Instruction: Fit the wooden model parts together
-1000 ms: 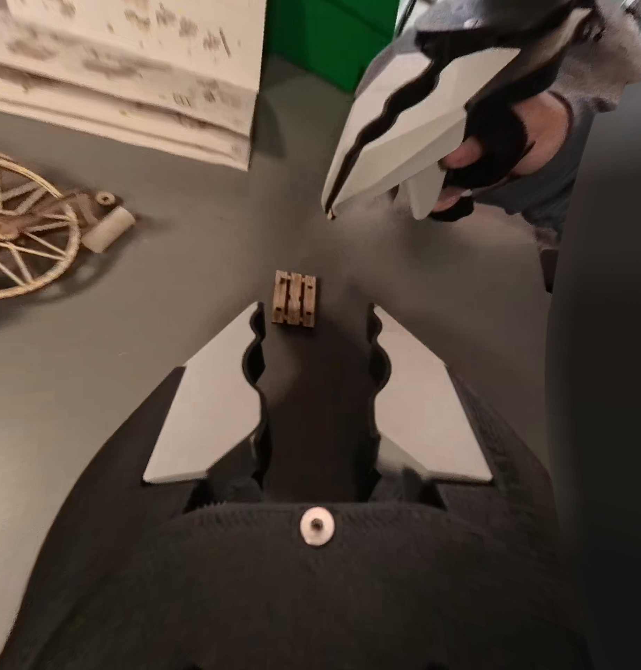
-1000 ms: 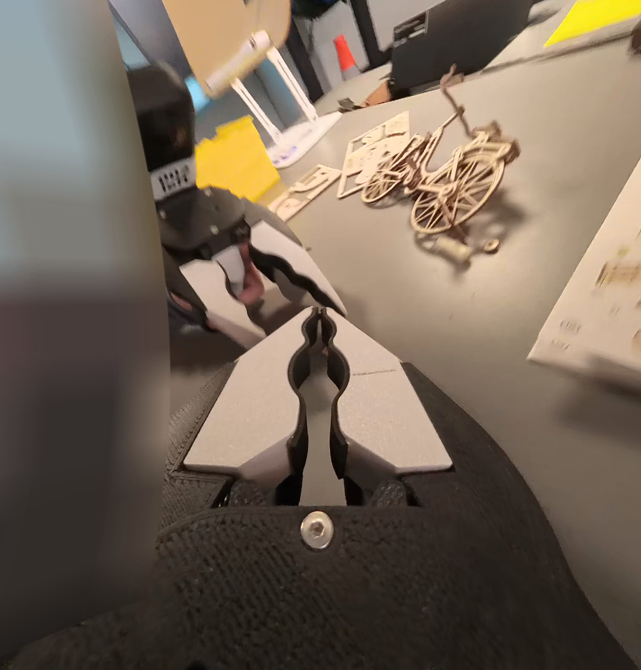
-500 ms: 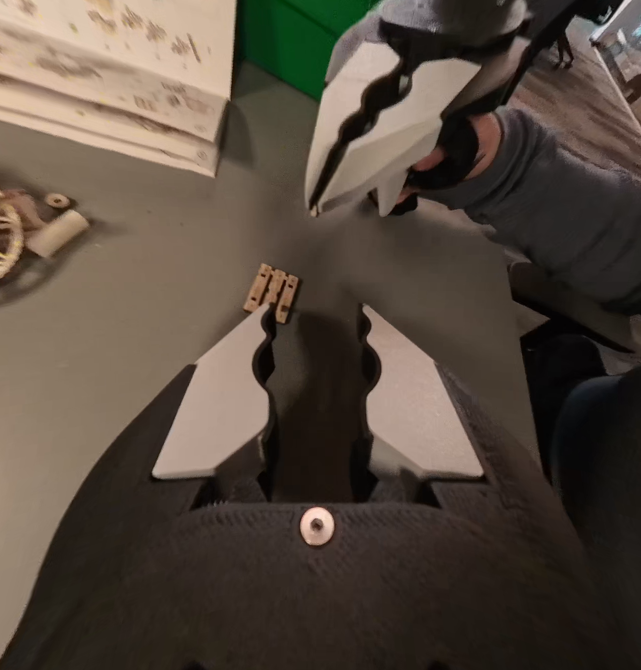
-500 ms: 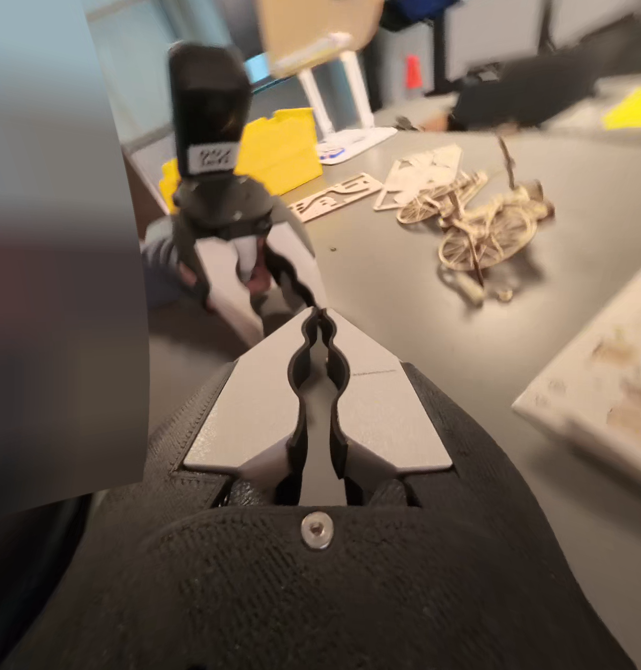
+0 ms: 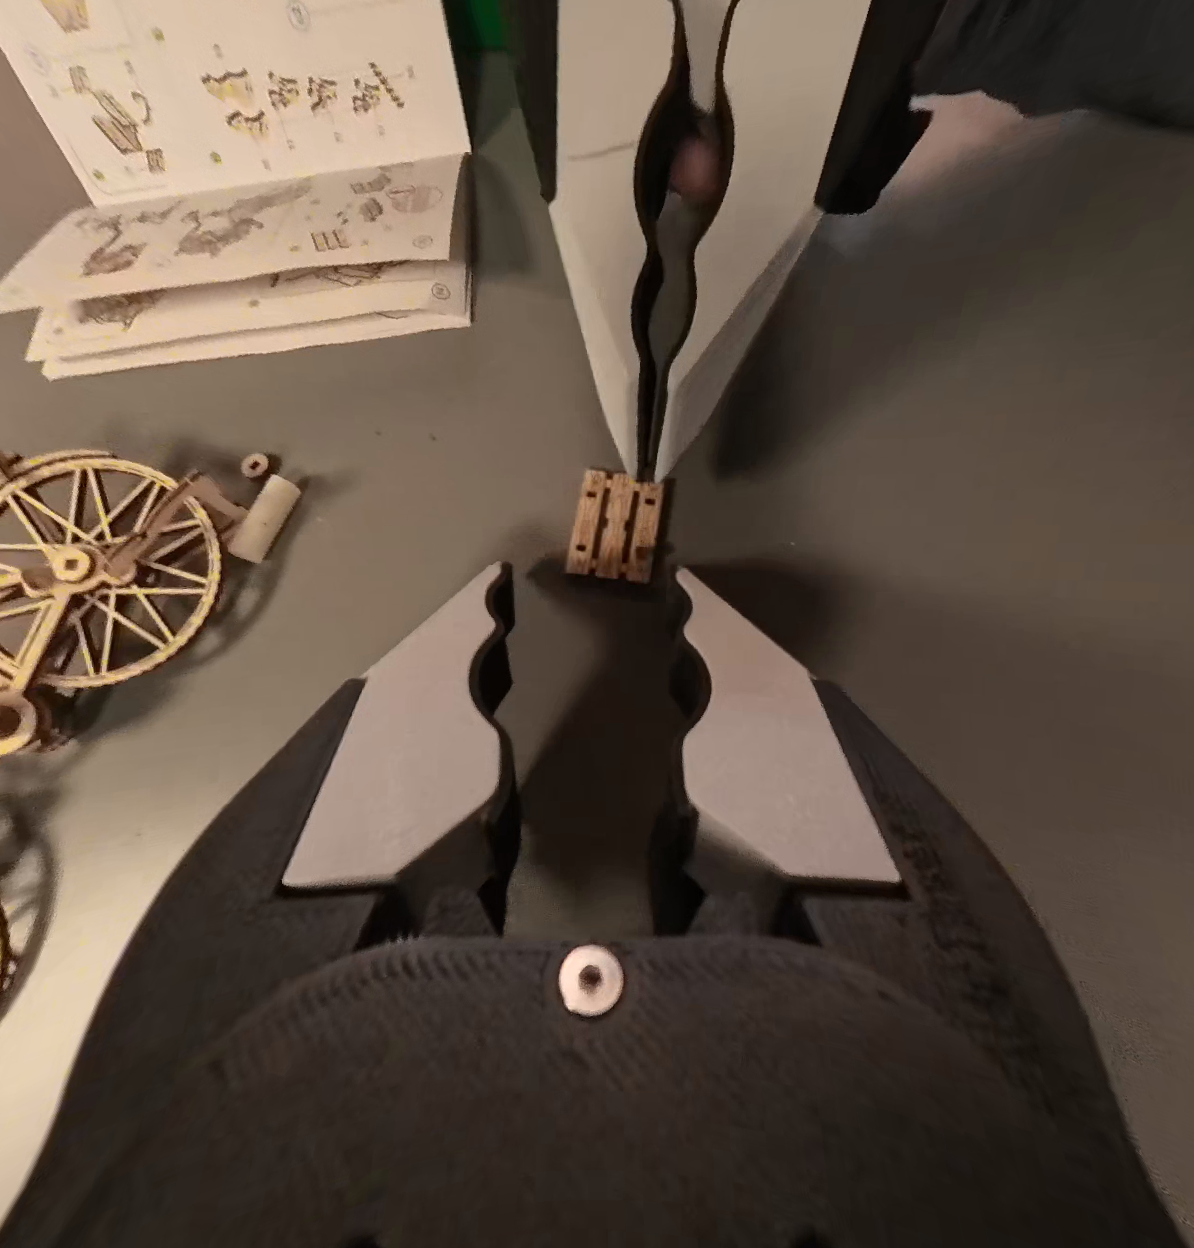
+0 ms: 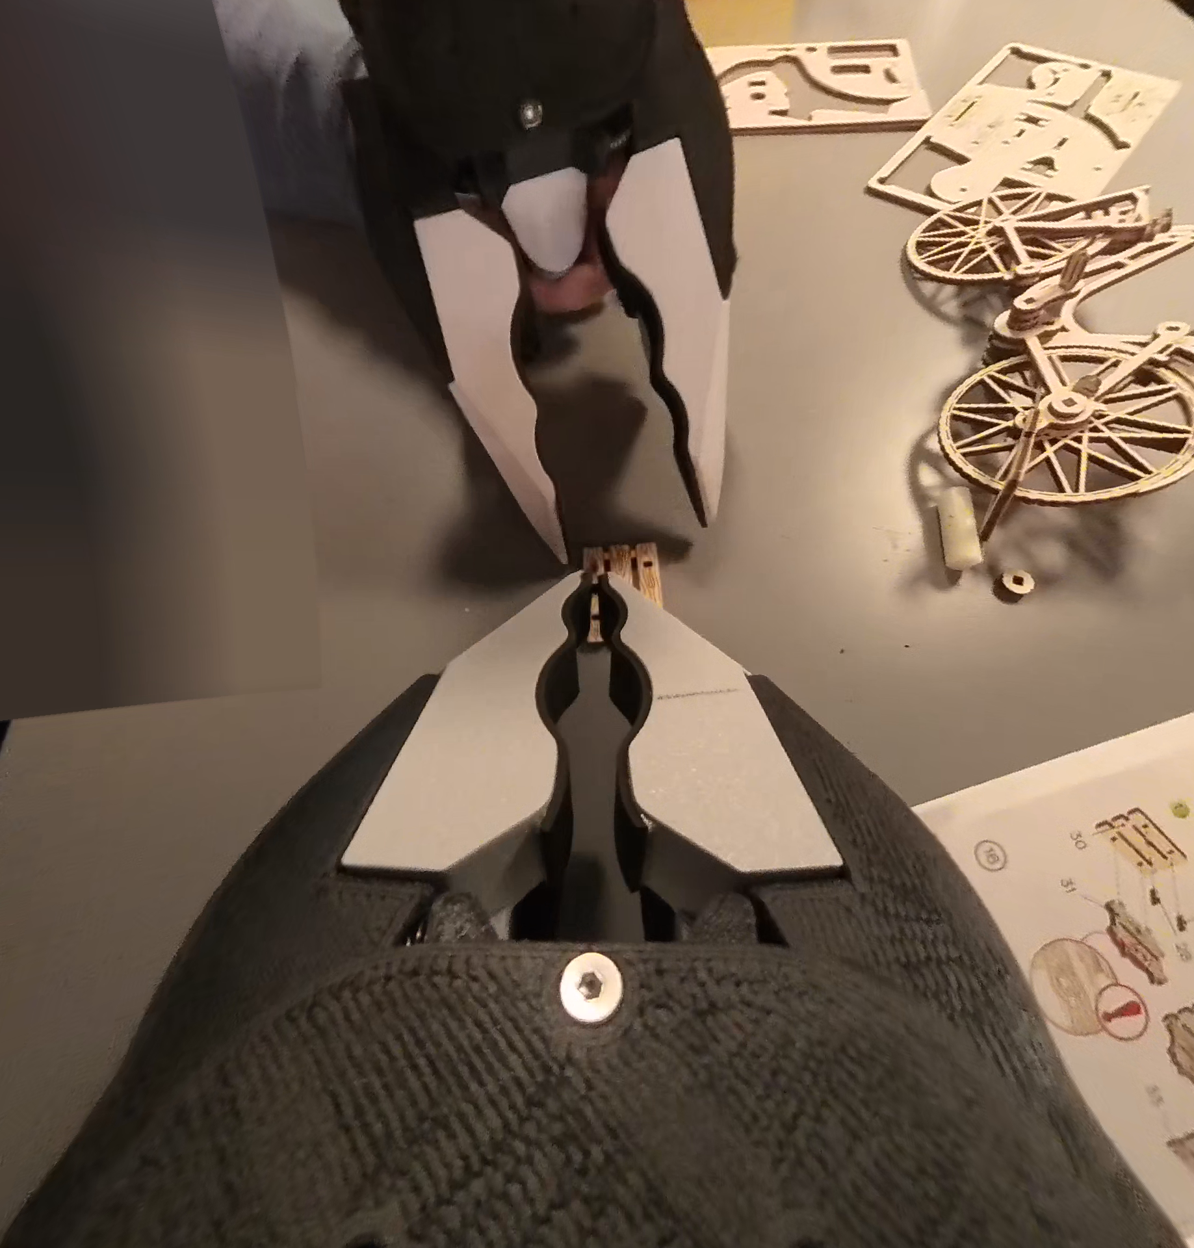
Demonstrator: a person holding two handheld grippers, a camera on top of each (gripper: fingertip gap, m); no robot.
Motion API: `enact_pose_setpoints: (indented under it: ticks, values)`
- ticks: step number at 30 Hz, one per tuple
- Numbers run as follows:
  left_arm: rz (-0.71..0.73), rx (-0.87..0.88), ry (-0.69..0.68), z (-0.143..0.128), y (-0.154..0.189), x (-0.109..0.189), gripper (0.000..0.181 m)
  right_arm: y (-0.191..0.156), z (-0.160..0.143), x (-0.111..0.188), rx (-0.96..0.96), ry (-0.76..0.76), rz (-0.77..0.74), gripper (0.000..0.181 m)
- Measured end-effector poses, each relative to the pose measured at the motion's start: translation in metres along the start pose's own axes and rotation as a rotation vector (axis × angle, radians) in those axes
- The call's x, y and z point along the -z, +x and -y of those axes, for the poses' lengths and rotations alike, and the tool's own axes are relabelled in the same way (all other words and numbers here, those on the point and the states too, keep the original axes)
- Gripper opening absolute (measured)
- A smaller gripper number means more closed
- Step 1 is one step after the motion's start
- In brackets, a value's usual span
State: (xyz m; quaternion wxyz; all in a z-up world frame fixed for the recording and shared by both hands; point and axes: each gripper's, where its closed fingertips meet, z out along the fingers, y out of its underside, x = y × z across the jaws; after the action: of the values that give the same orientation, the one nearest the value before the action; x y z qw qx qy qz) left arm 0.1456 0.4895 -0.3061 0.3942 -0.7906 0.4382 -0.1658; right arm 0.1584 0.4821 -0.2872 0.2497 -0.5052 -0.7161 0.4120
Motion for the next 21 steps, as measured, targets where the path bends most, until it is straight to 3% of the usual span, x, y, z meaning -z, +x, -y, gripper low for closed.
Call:
enact_pose_setpoints:
  ticks: [11, 16, 19, 21]
  values:
    - [0.037, 0.011, 0.001, -0.004, -0.034, 0.001, 0.041, 0.002, -0.002, 0.000, 0.024, -0.015, 0.088, 0.000]
    - [-0.035, 0.092, 0.029, -0.006, -0.017, 0.012, 0.041, -0.005, 0.001, -0.005, 0.073, -0.013, 0.115, 0.000]
    - [-0.049, 0.252, 0.025, -0.004, -0.009, 0.010, 0.079, -0.005, -0.003, -0.010, 0.110, -0.057, 0.135, 0.000]
    - [-0.030, 0.268, 0.001, -0.002, -0.004, 0.004, 0.095, -0.004, -0.004, -0.011, 0.119, -0.068, 0.150, 0.000]
